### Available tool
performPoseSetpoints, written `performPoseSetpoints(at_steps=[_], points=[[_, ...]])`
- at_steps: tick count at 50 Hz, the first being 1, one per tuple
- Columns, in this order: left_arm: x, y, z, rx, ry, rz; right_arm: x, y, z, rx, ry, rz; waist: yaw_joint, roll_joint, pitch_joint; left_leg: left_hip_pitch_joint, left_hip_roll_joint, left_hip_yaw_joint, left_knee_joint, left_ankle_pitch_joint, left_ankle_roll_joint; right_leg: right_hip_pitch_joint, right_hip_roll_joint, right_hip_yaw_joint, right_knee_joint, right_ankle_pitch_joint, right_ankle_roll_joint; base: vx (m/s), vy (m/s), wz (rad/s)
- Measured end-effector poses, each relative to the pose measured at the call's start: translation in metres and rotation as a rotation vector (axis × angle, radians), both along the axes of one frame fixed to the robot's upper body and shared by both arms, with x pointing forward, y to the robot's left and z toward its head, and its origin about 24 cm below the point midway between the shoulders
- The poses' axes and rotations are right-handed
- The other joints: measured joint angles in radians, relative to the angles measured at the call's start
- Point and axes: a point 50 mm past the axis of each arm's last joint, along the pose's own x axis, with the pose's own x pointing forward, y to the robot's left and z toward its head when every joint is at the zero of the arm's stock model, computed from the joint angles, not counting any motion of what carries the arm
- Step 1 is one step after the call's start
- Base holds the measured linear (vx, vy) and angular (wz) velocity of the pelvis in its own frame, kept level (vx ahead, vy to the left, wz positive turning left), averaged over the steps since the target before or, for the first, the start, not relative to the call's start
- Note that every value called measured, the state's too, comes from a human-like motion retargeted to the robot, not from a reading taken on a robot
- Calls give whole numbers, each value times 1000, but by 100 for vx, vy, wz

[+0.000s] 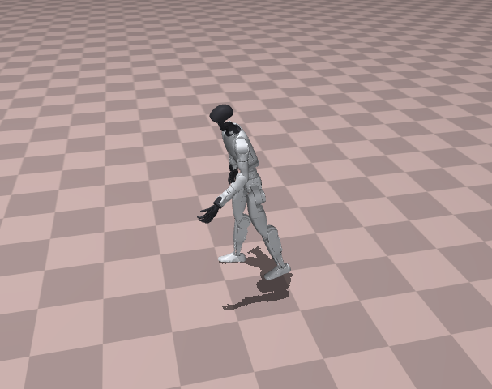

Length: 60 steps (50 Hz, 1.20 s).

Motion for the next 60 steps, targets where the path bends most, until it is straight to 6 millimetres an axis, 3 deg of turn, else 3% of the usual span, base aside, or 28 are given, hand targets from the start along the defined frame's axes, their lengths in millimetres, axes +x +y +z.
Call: performPoseSetpoints(at_steps=[3,5,7,10,12,15,18,20,23,25,27,30,33,35,38,41,43,45,48,50,52,55,58,60], points=[[18,-20,47,-38,-214,-62,22,-17,10,-64,-82,-77,-24,53,12,42,3,-16,11,-10,8,-21,-22,-79,10,54,-27,57,-6,20],[20,-26,54,-105,-247,-61,37,-26,18,-98,-136,-118,-29,92,20,63,10,-20,34,-17,12,-15,-25,-85,70,14,-55,60,-9,8],[13,-24,35,-138,-174,-31,55,-33,27,-130,-184,-126,-22,120,39,82,11,-10,85,-27,9,6,-29,-81,138,-58,-70,62,-11,-16],[-20,-9,-26,-52,93,30,85,-41,44,-180,-265,-90,-10,141,67,71,5,32,200,-69,15,46,-41,-58,212,-133,-91,60,-9,-40],[-63,4,-78,65,360,30,109,-41,58,-211,-353,-64,-8,150,69,19,8,69,258,-113,30,68,-42,-46,227,-156,-98,57,-4,-42],[-156,18,-148,159,808,-58,136,-33,78,-213,-525,-72,8,158,52,-59,6,100,210,-118,42,102,-34,-27,211,-164,-99,56,0,-47],[-263,26,-185,118,1217,-177,148,-18,91,-130,-687,-120,56,160,34,-121,2,91,62,-36,25,148,-15,1,179,-161,-96,55,4,-63],[-341,30,-188,93,1485,-290,143,-10,90,-36,-737,-169,91,153,24,-185,16,85,55,-8,-25,163,-13,9,240,-202,-100,57,8,-62],[-423,38,-172,19,1734,-269,136,2,85,57,-742,-162,152,135,14,-239,42,108,-52,114,-72,214,2,40,230,-205,-109,56,9,-68],[-445,46,-162,-46,1761,-107,139,12,84,73,-741,-110,178,102,10,-295,61,144,-93,177,-43,260,3,63,153,-179,-117,56,11,-53],[-469,51,-152,-108,1772,69,132,19,76,87,-694,-59,193,72,8,-309,90,220,-93,180,-78,296,4,75,164,-202,-125,59,15,-52],[-478,59,-145,-201,1695,345,121,31,65,87,-626,6,202,18,12,-274,123,274,-93,195,-110,349,14,106,180,-218,-129,59,18,-52],[-453,70,-149,-187,1638,373,95,41,46,109,-537,-12,202,-20,18,-187,139,262,-93,161,-104,333,34,136,353,-206,-156,56,21,-22],[-413,85,-155,-92,1604,275,70,46,32,124,-455,-39,212,-42,10,-152,143,250,-92,128,-78,237,48,146,580,-199,-172,48,19,7],[-307,107,-157,92,1421,148,28,49,12,118,-308,-46,218,-70,-12,-149,132,215,-90,95,-44,84,36,90,805,-264,-194,42,14,57],[-183,98,-138,128,1101,50,-11,51,-3,156,-132,35,185,-72,-26,-144,119,145,-87,71,-35,32,26,3,770,-299,-206,41,10,128],[-103,73,-111,104,868,-39,-29,52,-9,214,-11,114,144,-68,-31,-137,106,88,-84,58,-34,32,39,-27,639,-296,-195,40,6,156],[-34,39,-72,107,652,-143,-38,51,-11,262,82,189,96,-70,-29,-128,85,37,-85,51,-32,37,50,-32,462,-261,-168,39,2,141],[45,-11,8,248,338,-276,-25,44,-10,239,96,258,34,-87,-5,-98,39,-14,-87,36,-28,36,40,-19,186,-141,-99,39,-2,98],[78,-41,70,385,115,-328,-6,37,-5,173,23,254,5,-96,21,-68,8,-32,-84,21,-19,24,23,-13,54,15,-46,41,-3,50],[94,-64,131,459,-113,-330,20,30,4,93,-108,194,-13,-85,42,-46,-2,-37,-80,6,-12,7,11,-54,-5,115,-27,44,-4,18],[97,-85,201,378,-408,-287,58,18,22,2,-330,31,-48,-40,59,-21,0,-50,-78,-14,-11,-2,5,-112,-19,116,-19,48,-5,22],[90,-87,220,151,-546,-219,88,7,42,-48,-499,-128,-82,19,59,-4,0,-66,-66,-29,5,35,-2,-132,-17,62,-12,52,-6,29],[86,-81,204,25,-541,-181,102,1,52,-65,-563,-188,-94,53,60,10,-5,-62,-40,-31,15,68,-11,-140,-16,28,3,55,-9,4]])
